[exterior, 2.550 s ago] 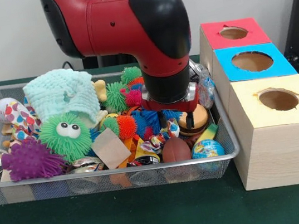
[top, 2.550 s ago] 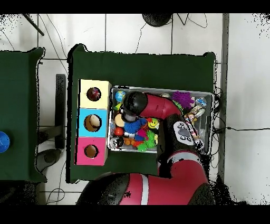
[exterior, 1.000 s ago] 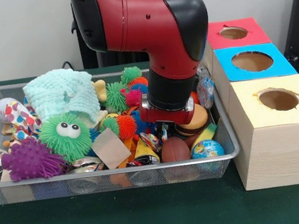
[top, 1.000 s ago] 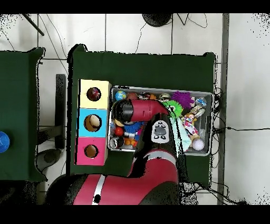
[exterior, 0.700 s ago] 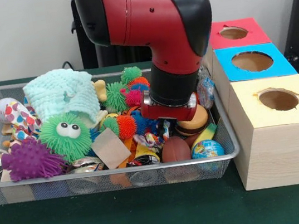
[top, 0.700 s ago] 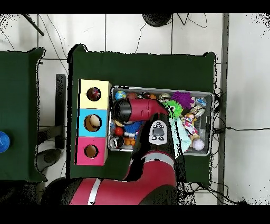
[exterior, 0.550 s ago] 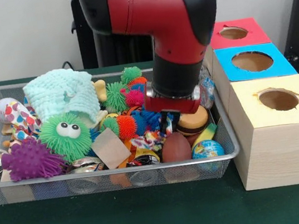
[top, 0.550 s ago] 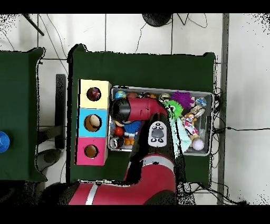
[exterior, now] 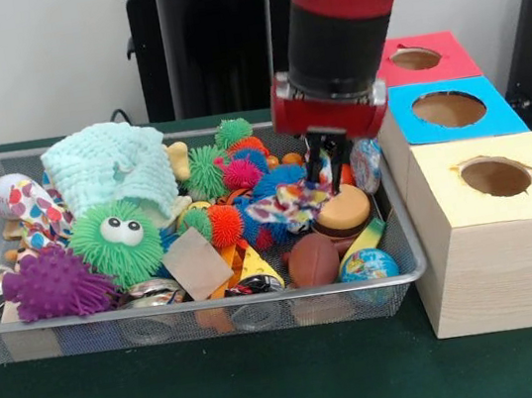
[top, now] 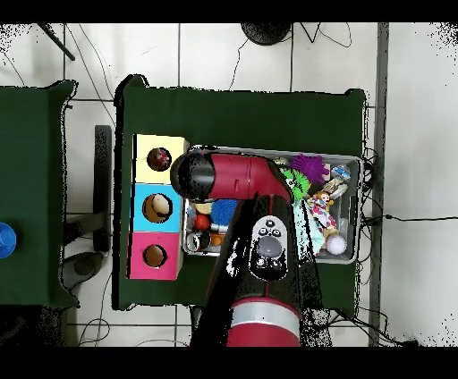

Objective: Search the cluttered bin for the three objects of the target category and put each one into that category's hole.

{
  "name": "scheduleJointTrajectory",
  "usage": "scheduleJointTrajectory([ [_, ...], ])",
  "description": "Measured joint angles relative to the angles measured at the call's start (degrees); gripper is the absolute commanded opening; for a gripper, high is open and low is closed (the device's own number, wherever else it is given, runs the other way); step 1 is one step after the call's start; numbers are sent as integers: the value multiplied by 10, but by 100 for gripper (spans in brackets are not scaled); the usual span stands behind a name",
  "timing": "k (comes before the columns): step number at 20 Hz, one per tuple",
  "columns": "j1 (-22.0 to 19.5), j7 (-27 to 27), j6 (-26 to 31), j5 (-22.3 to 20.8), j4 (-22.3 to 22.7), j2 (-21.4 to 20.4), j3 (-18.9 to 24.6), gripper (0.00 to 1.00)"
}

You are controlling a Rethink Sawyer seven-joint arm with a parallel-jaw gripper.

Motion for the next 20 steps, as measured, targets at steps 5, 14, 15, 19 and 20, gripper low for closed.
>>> scheduleJointTrajectory([
  [5, 11, 0, 15, 11, 0, -36, -9, 0],
  [14, 23, 0, 35, 23, 0, -68, -14, 0],
  [15, 23, 0, 38, 24, 0, -71, -14, 0],
  [19, 27, 0, 57, 27, 0, -79, -17, 0],
  [20, 28, 0, 62, 28, 0, -80, -18, 0],
])
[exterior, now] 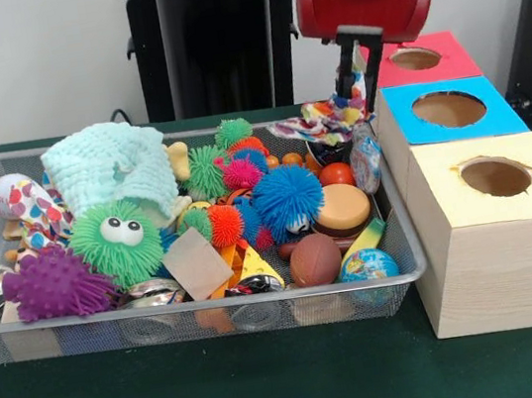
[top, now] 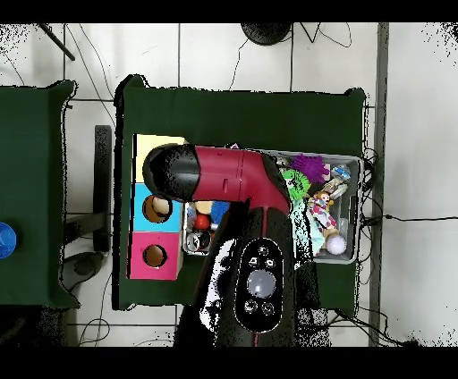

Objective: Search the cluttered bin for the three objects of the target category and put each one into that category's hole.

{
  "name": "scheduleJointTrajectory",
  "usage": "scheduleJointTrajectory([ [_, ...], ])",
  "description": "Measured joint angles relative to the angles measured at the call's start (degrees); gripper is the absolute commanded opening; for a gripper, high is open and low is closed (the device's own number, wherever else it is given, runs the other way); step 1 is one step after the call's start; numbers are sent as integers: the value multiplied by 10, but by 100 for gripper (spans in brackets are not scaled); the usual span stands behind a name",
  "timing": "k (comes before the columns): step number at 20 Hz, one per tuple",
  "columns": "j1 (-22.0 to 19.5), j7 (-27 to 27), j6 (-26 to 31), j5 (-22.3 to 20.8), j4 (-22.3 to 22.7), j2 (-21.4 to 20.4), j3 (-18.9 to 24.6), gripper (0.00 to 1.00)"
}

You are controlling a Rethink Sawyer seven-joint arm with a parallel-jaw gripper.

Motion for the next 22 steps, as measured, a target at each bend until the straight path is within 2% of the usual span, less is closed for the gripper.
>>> scheduleJointTrajectory([
  [8, 15, 0, 43, 13, 0, -12, -12, 0],
  [16, 32, 0, 44, 51, 0, -17, -12, 0],
  [22, 49, 0, 44, 63, -6, -15, -20, 0],
])
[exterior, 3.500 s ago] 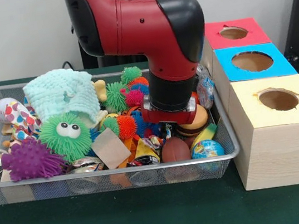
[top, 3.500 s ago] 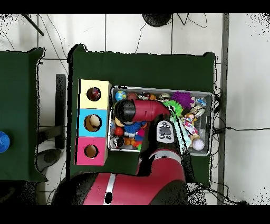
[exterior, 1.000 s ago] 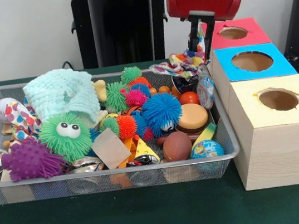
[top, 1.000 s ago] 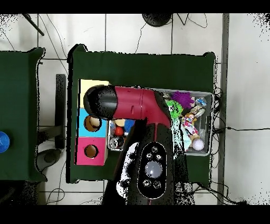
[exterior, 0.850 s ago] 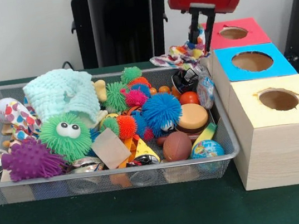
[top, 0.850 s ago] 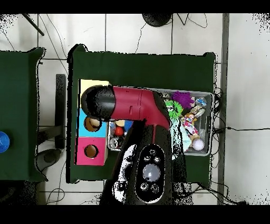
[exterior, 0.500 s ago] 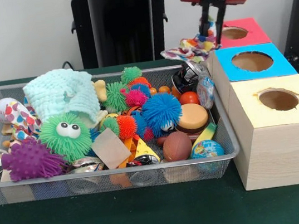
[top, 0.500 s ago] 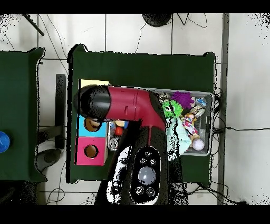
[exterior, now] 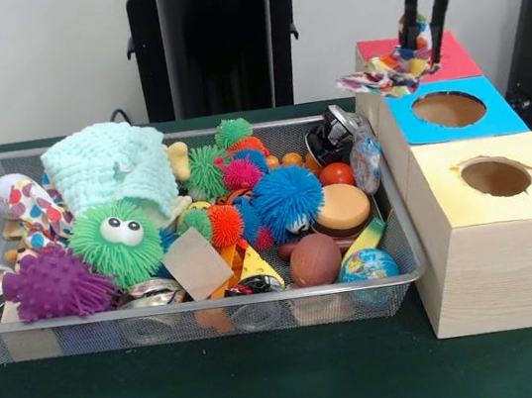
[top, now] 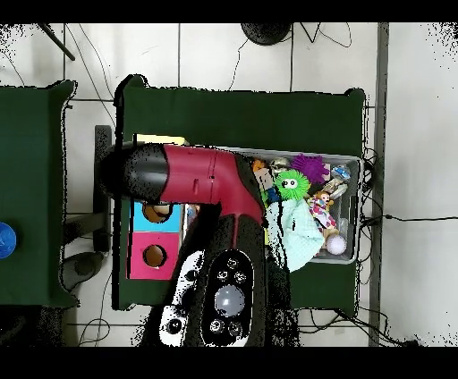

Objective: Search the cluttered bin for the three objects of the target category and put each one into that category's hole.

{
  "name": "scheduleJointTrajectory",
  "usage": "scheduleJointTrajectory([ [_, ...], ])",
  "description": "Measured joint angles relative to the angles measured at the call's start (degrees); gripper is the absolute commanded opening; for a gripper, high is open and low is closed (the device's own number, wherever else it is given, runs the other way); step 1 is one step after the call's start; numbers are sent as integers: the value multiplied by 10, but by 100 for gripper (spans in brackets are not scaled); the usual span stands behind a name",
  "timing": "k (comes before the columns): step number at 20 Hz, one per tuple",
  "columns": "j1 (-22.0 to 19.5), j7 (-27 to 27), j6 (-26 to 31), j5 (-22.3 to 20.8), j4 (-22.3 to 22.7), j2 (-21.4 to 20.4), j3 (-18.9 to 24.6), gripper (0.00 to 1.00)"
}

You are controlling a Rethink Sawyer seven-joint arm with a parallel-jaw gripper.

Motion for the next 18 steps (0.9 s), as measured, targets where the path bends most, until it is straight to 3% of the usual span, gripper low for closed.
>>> scheduleJointTrajectory([
  [11, 30, 0, -6, 20, -14, 19, -15, 0],
  [18, 33, 0, -67, 36, -7, 36, -15, 0],
])
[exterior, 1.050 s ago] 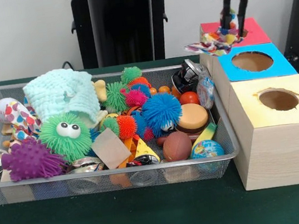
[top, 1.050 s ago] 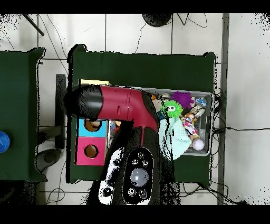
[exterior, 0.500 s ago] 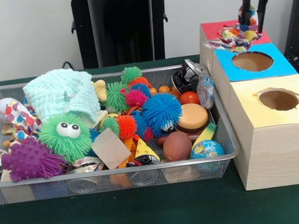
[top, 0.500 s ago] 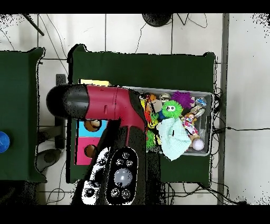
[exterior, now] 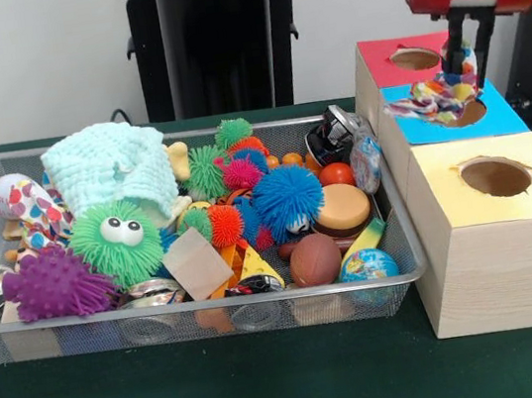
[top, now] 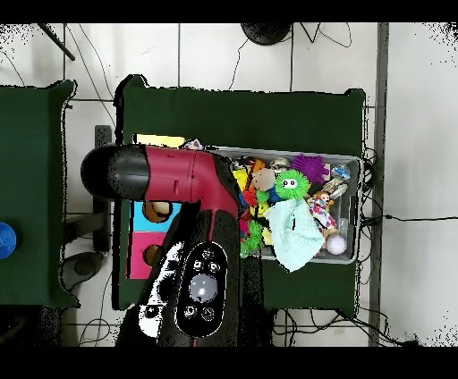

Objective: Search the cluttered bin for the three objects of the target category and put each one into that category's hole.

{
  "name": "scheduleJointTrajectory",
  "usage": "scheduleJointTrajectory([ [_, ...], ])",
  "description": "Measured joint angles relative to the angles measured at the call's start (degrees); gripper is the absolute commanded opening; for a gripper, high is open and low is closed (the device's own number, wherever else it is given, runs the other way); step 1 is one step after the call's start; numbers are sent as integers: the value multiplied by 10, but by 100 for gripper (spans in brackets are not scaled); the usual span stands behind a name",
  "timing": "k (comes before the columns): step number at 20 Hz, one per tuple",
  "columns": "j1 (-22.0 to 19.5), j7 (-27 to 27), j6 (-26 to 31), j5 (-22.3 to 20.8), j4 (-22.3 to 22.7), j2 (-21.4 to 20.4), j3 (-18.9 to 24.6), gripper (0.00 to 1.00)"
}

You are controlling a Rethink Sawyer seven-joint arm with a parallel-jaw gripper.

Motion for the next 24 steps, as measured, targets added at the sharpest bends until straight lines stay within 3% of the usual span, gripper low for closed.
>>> scheduleJointTrajectory([
  [4, -3, 0, -28, 1, 4, 9, 5, 0],
  [16, -67, 0, -143, 17, 51, 31, 108, 0],
  [24, -68, 0, -173, 18, 67, 49, 128, 0],
])
